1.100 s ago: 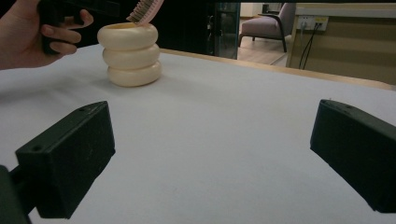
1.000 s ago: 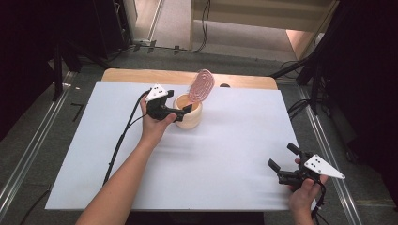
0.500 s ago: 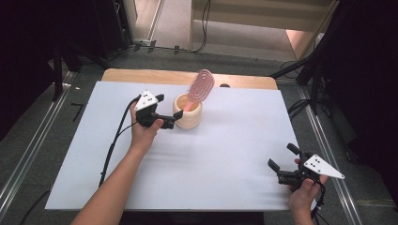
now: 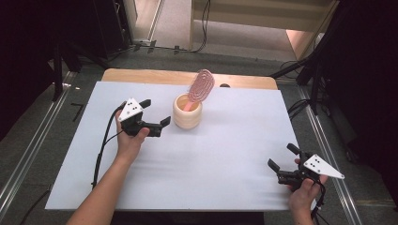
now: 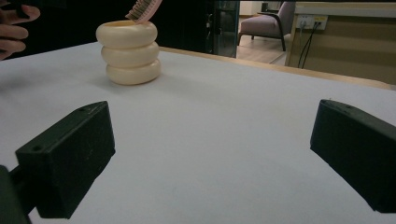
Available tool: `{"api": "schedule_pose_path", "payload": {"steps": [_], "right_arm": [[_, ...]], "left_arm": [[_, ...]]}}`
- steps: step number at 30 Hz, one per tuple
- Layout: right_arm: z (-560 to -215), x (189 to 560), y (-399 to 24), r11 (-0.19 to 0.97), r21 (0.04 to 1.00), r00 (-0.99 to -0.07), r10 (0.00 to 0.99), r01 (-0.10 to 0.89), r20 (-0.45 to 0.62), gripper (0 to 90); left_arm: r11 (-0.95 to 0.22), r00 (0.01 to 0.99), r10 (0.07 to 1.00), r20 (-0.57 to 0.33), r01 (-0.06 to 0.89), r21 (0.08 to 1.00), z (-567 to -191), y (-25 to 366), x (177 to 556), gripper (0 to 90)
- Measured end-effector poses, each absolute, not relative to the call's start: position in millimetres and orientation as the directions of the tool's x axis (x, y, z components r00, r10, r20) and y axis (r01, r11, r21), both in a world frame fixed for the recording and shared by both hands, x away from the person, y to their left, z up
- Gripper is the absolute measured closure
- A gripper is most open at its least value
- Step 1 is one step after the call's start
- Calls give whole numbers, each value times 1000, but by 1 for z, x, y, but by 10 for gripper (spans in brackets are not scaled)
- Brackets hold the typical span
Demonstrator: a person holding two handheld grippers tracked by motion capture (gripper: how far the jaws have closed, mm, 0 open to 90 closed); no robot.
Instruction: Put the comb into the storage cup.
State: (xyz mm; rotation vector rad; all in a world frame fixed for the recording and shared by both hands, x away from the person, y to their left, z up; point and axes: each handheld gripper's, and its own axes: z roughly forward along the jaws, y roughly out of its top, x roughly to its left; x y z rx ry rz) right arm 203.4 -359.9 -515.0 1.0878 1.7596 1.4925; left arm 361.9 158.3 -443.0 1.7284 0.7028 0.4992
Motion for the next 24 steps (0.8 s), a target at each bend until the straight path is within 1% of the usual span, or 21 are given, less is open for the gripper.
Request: {"api": "schedule_pose_path", "payload": {"steps": [4,16,24], "right_arm": [[-515,203,-360,42,976,-498,864,213,71,0],[-515,204,-360,46,976,-493,868,215,67,0],[-515,204,-359,49,976,-492,868,214,64,0]], "left_arm": [[-156,726,687,-35,194,969,-443,169,353,3],[-142,693,720,-10,161,977,-441,203,325,3],[-120,667,745,-22,166,979,-444,225,306,3]]}}
